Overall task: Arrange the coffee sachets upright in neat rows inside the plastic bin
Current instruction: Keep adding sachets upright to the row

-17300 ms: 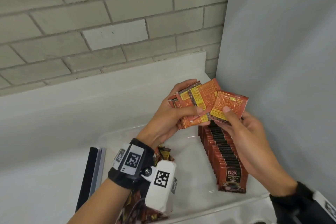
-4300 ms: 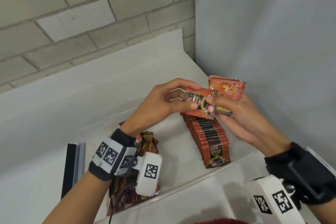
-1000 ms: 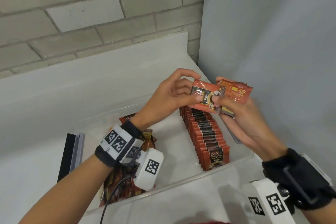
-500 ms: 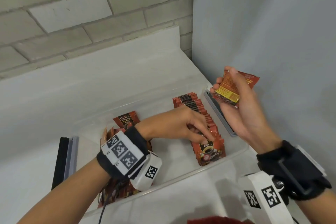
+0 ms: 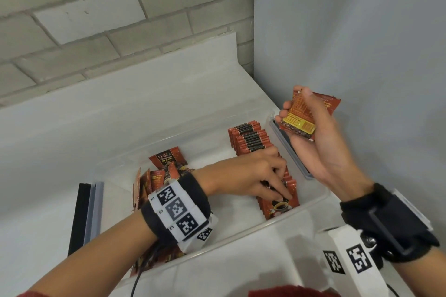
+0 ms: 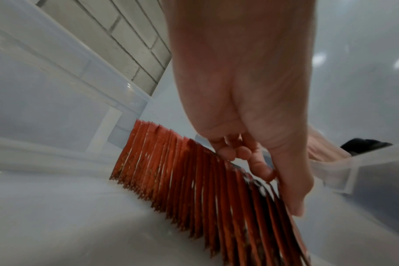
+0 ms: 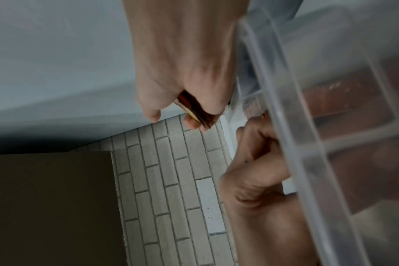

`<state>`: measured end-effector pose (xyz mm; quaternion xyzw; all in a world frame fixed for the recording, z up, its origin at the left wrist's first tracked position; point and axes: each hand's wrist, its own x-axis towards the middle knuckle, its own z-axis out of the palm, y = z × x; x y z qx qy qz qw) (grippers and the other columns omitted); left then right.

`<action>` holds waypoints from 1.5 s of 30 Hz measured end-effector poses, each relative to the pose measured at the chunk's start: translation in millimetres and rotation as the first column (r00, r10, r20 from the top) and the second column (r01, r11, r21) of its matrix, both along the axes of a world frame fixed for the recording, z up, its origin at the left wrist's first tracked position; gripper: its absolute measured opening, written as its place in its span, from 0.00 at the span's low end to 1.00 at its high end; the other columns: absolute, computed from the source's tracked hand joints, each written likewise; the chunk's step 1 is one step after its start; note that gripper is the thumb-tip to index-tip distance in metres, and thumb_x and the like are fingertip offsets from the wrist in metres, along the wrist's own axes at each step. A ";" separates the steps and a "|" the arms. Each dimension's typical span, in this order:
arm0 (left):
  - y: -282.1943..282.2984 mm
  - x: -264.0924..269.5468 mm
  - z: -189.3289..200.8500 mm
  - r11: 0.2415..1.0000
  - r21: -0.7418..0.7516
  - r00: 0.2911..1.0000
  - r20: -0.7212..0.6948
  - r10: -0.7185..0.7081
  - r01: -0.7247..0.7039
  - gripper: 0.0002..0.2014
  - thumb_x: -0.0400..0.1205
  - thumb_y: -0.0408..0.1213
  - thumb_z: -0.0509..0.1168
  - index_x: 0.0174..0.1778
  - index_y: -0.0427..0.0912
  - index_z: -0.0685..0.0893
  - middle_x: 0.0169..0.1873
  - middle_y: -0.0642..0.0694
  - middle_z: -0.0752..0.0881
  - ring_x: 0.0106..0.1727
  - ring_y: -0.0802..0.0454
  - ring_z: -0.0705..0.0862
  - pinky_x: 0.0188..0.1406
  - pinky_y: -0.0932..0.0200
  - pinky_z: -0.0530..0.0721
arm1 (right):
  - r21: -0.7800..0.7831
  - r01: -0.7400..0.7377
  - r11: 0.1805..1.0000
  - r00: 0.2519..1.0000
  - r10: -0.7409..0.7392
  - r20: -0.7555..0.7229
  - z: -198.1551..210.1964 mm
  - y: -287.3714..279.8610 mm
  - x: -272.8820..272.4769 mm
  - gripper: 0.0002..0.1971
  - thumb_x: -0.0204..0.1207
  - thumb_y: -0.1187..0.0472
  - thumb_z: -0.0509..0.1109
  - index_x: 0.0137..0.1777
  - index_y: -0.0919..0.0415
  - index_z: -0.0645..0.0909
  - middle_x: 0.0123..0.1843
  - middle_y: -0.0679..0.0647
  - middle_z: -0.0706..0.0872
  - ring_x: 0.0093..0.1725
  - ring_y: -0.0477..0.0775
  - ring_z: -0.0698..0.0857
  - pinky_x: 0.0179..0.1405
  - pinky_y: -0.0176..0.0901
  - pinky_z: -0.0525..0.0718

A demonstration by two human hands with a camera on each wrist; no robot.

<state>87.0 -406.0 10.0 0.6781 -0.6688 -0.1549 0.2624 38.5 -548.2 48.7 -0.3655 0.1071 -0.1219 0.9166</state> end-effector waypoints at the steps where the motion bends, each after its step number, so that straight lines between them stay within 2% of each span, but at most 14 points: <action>1: -0.1 -0.6 0.1 1.000 0.001 1.000 0.015 -0.005 0.005 0.10 0.75 0.35 0.74 0.51 0.40 0.92 0.35 0.51 0.71 0.44 0.50 0.69 0.42 0.55 0.73 | -0.001 -0.004 1.000 1.000 0.004 0.001 0.3 0.0 -0.1 0.13 0.72 0.54 0.70 0.54 0.59 0.79 0.39 0.54 0.84 0.39 0.48 0.85 0.48 0.38 0.86; 4: -0.4 -2.8 -0.5 1.000 0.012 0.999 0.050 -0.006 0.005 0.11 0.75 0.37 0.73 0.52 0.42 0.92 0.36 0.50 0.72 0.44 0.47 0.70 0.43 0.49 0.75 | -0.002 -0.011 1.000 1.000 0.011 0.002 0.3 -0.2 -0.5 0.14 0.71 0.54 0.70 0.54 0.59 0.79 0.39 0.54 0.84 0.39 0.48 0.85 0.48 0.37 0.86; 10: 0.0 -6.2 -2.1 0.999 0.035 0.992 0.123 0.009 -0.014 0.11 0.76 0.41 0.73 0.54 0.47 0.92 0.40 0.48 0.71 0.48 0.47 0.67 0.47 0.52 0.71 | -0.001 -0.022 1.000 1.000 0.023 0.009 -0.2 -0.2 -0.3 0.16 0.71 0.54 0.70 0.57 0.60 0.78 0.40 0.54 0.84 0.40 0.47 0.85 0.49 0.38 0.86; 15: 1.3 -9.5 -1.2 0.998 0.062 0.993 0.112 0.023 -0.031 0.11 0.78 0.45 0.70 0.54 0.51 0.92 0.42 0.48 0.71 0.50 0.51 0.65 0.48 0.53 0.68 | 0.015 -0.032 0.999 0.999 0.032 0.011 -0.9 -0.5 1.0 0.17 0.71 0.54 0.71 0.57 0.60 0.78 0.40 0.54 0.84 0.40 0.49 0.85 0.49 0.38 0.86; 20: 2.4 -8.9 1.1 0.995 0.064 0.998 0.009 0.070 -0.070 0.10 0.78 0.44 0.71 0.53 0.51 0.92 0.43 0.47 0.74 0.50 0.48 0.68 0.51 0.48 0.71 | 0.047 -0.045 0.998 0.999 0.044 0.025 -0.4 -0.6 1.1 0.13 0.75 0.57 0.68 0.57 0.61 0.77 0.40 0.56 0.83 0.40 0.50 0.83 0.48 0.41 0.85; 24: 8.4 -0.1 15.0 0.988 0.057 0.979 -0.136 0.152 -0.145 0.09 0.79 0.40 0.72 0.53 0.46 0.92 0.43 0.48 0.77 0.49 0.52 0.69 0.52 0.60 0.71 | 0.040 -0.075 0.996 0.997 0.074 0.026 -1.0 -2.0 -1.2 0.15 0.81 0.61 0.59 0.65 0.63 0.77 0.46 0.60 0.86 0.45 0.54 0.85 0.56 0.46 0.84; 26: 15.5 8.5 24.0 0.974 0.043 0.946 -0.234 0.225 -0.221 0.07 0.80 0.40 0.71 0.50 0.44 0.92 0.43 0.47 0.81 0.49 0.52 0.74 0.53 0.58 0.74 | 0.009 -0.096 0.995 0.995 0.096 0.028 -0.8 -2.1 -2.0 0.17 0.82 0.63 0.55 0.66 0.63 0.78 0.50 0.61 0.87 0.50 0.56 0.86 0.61 0.49 0.84; 28: 22.0 15.1 34.0 0.942 0.032 0.876 -0.358 0.324 -0.335 0.09 0.81 0.42 0.68 0.44 0.43 0.91 0.43 0.42 0.84 0.49 0.49 0.80 0.52 0.52 0.80 | -0.021 -0.118 0.993 0.993 0.119 0.016 -0.3 -1.3 -1.8 0.16 0.83 0.65 0.54 0.66 0.61 0.79 0.52 0.61 0.88 0.52 0.56 0.88 0.61 0.49 0.85; 31: 27.9 20.6 44.6 0.838 -0.005 0.749 -0.453 0.484 -0.545 0.13 0.82 0.46 0.67 0.37 0.41 0.85 0.38 0.46 0.86 0.43 0.51 0.84 0.48 0.53 0.81 | -0.083 -0.155 0.984 0.988 0.154 -0.017 0.3 0.6 -1.3 0.14 0.84 0.66 0.58 0.66 0.63 0.78 0.53 0.61 0.90 0.55 0.58 0.90 0.56 0.47 0.87; 33: 29.7 24.2 46.6 0.773 -0.019 0.678 -0.495 0.544 -0.634 0.16 0.80 0.53 0.66 0.40 0.41 0.82 0.38 0.50 0.86 0.45 0.50 0.85 0.47 0.52 0.83 | -0.132 -0.178 0.975 0.984 0.174 -0.043 1.3 1.5 -2.1 0.13 0.80 0.64 0.63 0.62 0.63 0.81 0.52 0.60 0.91 0.54 0.56 0.90 0.54 0.44 0.88; 35: 30.3 26.7 46.4 0.743 -0.037 0.647 -0.521 0.556 -0.668 0.16 0.77 0.56 0.65 0.46 0.46 0.80 0.42 0.54 0.85 0.49 0.54 0.84 0.49 0.54 0.83 | -0.175 -0.199 0.964 0.980 0.193 -0.053 1.7 1.7 -2.9 0.14 0.76 0.63 0.66 0.60 0.60 0.82 0.53 0.59 0.91 0.54 0.55 0.90 0.54 0.43 0.88; 37: 29.0 26.0 46.1 0.736 -0.048 0.633 -0.549 0.545 -0.675 0.17 0.76 0.54 0.68 0.54 0.48 0.78 0.47 0.55 0.83 0.49 0.60 0.81 0.50 0.58 0.82 | -0.210 -0.216 0.954 0.976 0.210 -0.051 0.9 1.7 -3.3 0.14 0.76 0.63 0.66 0.61 0.60 0.82 0.54 0.58 0.91 0.54 0.55 0.90 0.53 0.43 0.88; 40: 25.4 22.0 46.7 0.748 -0.079 0.629 -0.605 0.489 -0.658 0.20 0.78 0.41 0.72 0.65 0.46 0.76 0.50 0.53 0.81 0.49 0.60 0.81 0.50 0.61 0.83 | -0.263 -0.246 0.933 0.969 0.237 -0.065 -1.2 1.7 -3.2 0.16 0.77 0.64 0.66 0.65 0.62 0.81 0.56 0.60 0.90 0.55 0.57 0.90 0.52 0.43 0.88; 45: 25.3 20.7 48.5 0.759 -0.157 0.656 -0.629 0.416 -0.632 0.20 0.78 0.31 0.71 0.66 0.42 0.79 0.49 0.49 0.83 0.50 0.51 0.81 0.53 0.50 0.84 | -0.268 -0.295 0.917 0.955 0.290 -0.059 -0.4 3.1 -2.8 0.22 0.74 0.60 0.68 0.68 0.65 0.78 0.57 0.61 0.90 0.54 0.57 0.90 0.49 0.43 0.89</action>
